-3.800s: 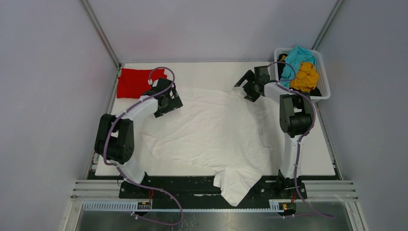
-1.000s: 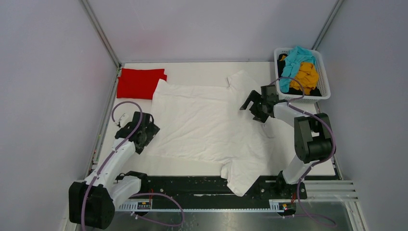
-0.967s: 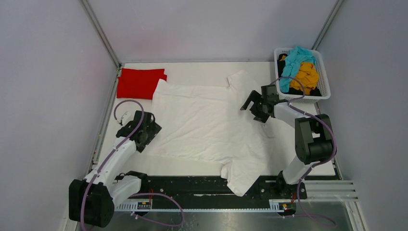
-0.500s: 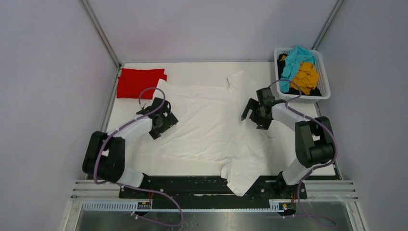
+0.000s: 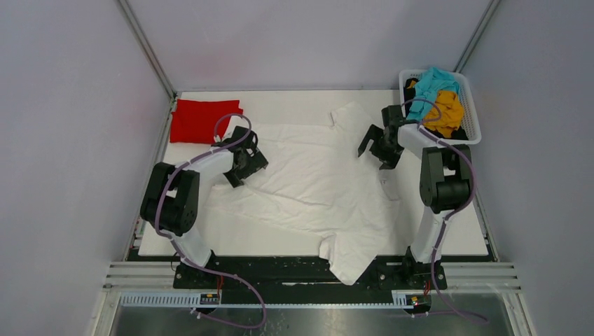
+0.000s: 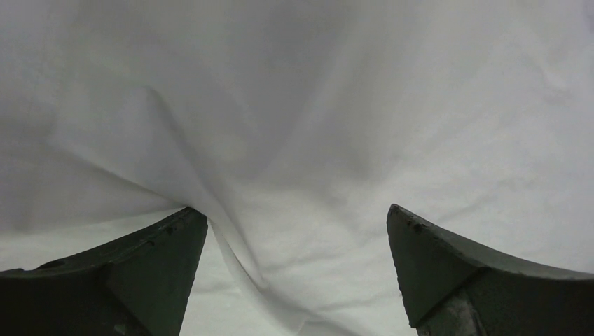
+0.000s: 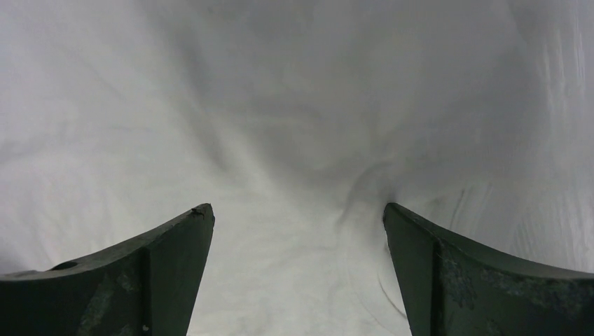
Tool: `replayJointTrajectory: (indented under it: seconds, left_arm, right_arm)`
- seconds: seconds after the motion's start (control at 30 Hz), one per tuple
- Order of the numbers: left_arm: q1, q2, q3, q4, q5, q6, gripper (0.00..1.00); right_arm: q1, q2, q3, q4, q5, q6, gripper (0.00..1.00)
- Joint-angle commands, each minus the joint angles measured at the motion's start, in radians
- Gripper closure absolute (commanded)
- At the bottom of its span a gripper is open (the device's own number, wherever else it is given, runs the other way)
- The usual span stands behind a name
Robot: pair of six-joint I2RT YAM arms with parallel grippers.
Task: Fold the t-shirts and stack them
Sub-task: Flatten out the tshirt
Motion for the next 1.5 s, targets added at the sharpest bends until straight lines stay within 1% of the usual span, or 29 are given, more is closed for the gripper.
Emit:
replayJointTrajectory:
  seconds: [0.0, 0.17, 0.27, 0.37, 0.43, 0.5, 0.57, 0.63, 0.67, 0.73, 0.77, 0.83, 0.9, 0.97, 1.07, 1.13, 1.23, 1.33, 1.47]
  left_arm:
    - [-0.001, 0.064, 0.071, 0.003, 0.048, 0.010, 0.01]
    - [0.000, 0.069, 0.102, -0.052, 0.062, 0.016, 0.01]
    - [-0.001, 0.033, 0.082, -0.112, 0.017, 0.019, 0.01]
    - [-0.001, -0.026, 0.025, -0.165, -0.007, 0.034, 0.01]
    - [-0.001, -0.071, -0.026, -0.179, 0.006, 0.041, 0.01]
    - [-0.001, -0.124, -0.100, -0.175, 0.025, 0.048, 0.01]
    - [-0.001, -0.156, -0.141, -0.176, 0.030, 0.046, 0.01]
    - [-0.001, -0.186, -0.160, -0.168, 0.045, 0.045, 0.01]
    - [-0.001, -0.203, -0.165, -0.157, 0.058, 0.046, 0.01]
    - [-0.001, -0.237, -0.166, -0.124, 0.066, 0.057, 0.01]
    - [-0.001, -0.247, -0.155, -0.125, 0.055, 0.058, 0.01]
    - [-0.001, -0.254, -0.116, -0.152, 0.025, 0.063, 0.01]
    - [-0.001, -0.255, -0.071, -0.178, -0.003, 0.074, 0.01]
    - [0.000, -0.252, -0.029, -0.184, -0.020, 0.085, 0.01]
    - [0.009, -0.220, 0.021, -0.168, -0.023, 0.095, 0.01]
    - [0.018, -0.183, 0.054, -0.158, -0.014, 0.103, 0.01]
    - [0.035, -0.105, 0.108, -0.137, 0.003, 0.111, 0.01]
    - [0.048, -0.004, 0.165, -0.119, 0.026, 0.110, 0.01]
    - [0.055, 0.158, 0.255, -0.111, 0.044, 0.124, 0.01]
  right_arm:
    - [-0.018, 0.104, 0.188, -0.107, -0.072, -0.061, 0.00]
    - [-0.034, 0.214, 0.371, -0.183, -0.113, -0.092, 0.01]
    - [-0.036, 0.269, 0.483, -0.292, -0.120, -0.127, 0.01]
    - [-0.035, 0.252, 0.510, -0.314, -0.098, -0.250, 0.01]
    - [-0.032, 0.189, 0.479, -0.267, -0.078, -0.354, 0.01]
    - [-0.026, 0.111, 0.425, -0.161, -0.100, -0.504, 0.01]
    - [-0.010, 0.029, 0.358, -0.080, -0.173, -0.742, 0.01]
    - [0.019, -0.025, 0.282, -0.041, -0.199, -0.960, 0.01]
    - [0.038, -0.045, 0.240, -0.025, -0.191, -1.099, 0.01]
    - [0.090, -0.069, 0.145, 0.049, -0.090, -1.344, 0.00]
    - [0.111, -0.068, 0.105, 0.104, -0.035, -1.435, 0.01]
    - [0.133, -0.046, 0.087, 0.148, -0.015, -1.550, 0.01]
    - [0.140, -0.010, 0.117, 0.093, -0.035, -1.621, 0.01]
    - [0.153, 0.025, 0.140, 0.032, 0.004, -1.681, 0.01]
    - [0.177, 0.061, 0.112, 0.061, 0.098, -1.773, 0.00]
    - [0.181, 0.073, 0.089, 0.095, 0.111, -1.816, 0.01]
    - [0.181, 0.087, 0.066, 0.148, 0.137, -1.846, 0.00]
    - [0.179, 0.123, 0.067, 0.204, 0.213, -1.880, 0.00]
    - [0.179, 0.225, 0.136, 0.206, 0.327, -1.943, 0.00]
